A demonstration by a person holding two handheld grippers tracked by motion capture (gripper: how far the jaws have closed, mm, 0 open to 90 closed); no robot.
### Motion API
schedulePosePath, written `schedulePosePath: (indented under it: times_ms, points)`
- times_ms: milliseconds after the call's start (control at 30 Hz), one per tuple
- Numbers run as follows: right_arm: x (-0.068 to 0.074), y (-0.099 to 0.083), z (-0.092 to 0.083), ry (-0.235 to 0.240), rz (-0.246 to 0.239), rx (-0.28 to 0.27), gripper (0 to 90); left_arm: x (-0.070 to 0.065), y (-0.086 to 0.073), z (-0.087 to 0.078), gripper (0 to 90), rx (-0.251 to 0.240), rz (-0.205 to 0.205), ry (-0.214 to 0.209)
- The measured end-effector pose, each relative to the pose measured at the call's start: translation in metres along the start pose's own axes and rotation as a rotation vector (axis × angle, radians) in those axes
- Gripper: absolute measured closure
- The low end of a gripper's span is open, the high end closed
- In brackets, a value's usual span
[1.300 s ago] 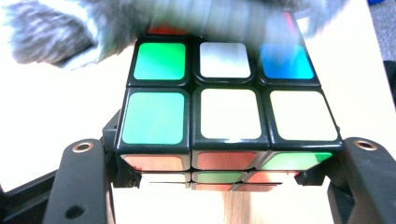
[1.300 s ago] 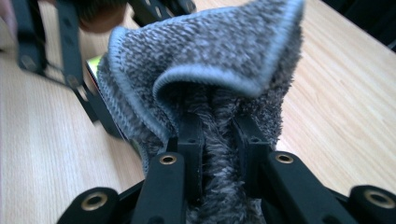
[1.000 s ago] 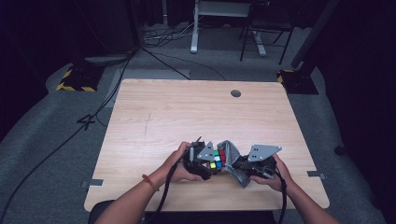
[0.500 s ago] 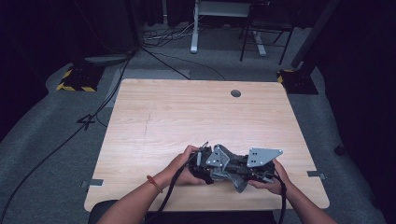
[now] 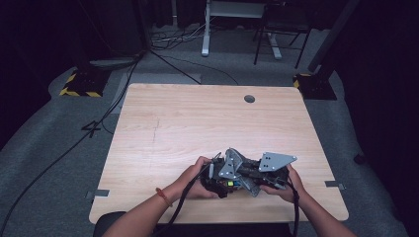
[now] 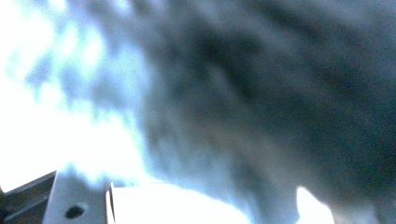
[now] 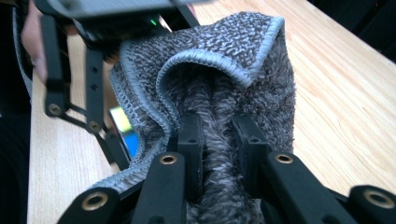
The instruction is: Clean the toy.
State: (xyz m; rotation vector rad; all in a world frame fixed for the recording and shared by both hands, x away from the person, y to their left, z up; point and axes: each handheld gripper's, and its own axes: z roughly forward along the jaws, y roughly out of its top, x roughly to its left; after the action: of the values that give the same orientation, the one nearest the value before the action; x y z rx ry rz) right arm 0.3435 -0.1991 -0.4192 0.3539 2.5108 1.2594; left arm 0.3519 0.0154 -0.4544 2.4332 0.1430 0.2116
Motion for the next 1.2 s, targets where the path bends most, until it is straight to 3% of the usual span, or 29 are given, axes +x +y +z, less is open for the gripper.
schedulePosePath:
  times_ms: [200, 433, 533, 633, 767, 867, 1000, 1100, 1200]
  points:
    - [-0.006, -0.008, -0.002, -0.027, 0.005, 0.041, 76.7, 0.002, -0.006, -0.011, 33.7, -0.035, -0.018, -0.006]
    - [-0.007, -0.018, 0.003, 0.010, 0.027, 0.074, 76.6, 0.005, -0.006, -0.022, 33.7, -0.101, -0.024, 0.000]
    - [-0.007, -0.021, 0.005, 0.060, 0.055, 0.043, 76.6, 0.005, -0.005, -0.022, 33.7, -0.105, -0.017, 0.004]
    - [-0.006, -0.021, 0.003, 0.065, 0.061, 0.020, 76.7, 0.005, -0.004, -0.020, 33.6, -0.108, -0.013, 0.007]
    - [-0.006, -0.020, -0.004, 0.094, 0.075, -0.040, 76.8, 0.003, -0.002, -0.014, 33.2, -0.069, 0.001, 0.022]
    - [-0.001, -0.014, -0.007, 0.084, 0.046, -0.050, 76.8, 0.003, -0.002, -0.009, 33.1, -0.054, 0.006, 0.016]
    - [0.000, -0.010, -0.008, 0.075, 0.045, -0.075, 76.7, 0.004, 0.000, -0.007, 33.2, -0.052, 0.000, 0.013]
    - [-0.001, -0.009, -0.007, 0.043, 0.052, -0.093, 76.2, 0.003, 0.001, -0.005, 33.2, -0.045, 0.001, 0.012]
    - [-0.004, -0.009, -0.004, 0.011, 0.042, -0.071, 76.2, 0.005, 0.000, -0.007, 33.4, -0.060, -0.011, 0.014]
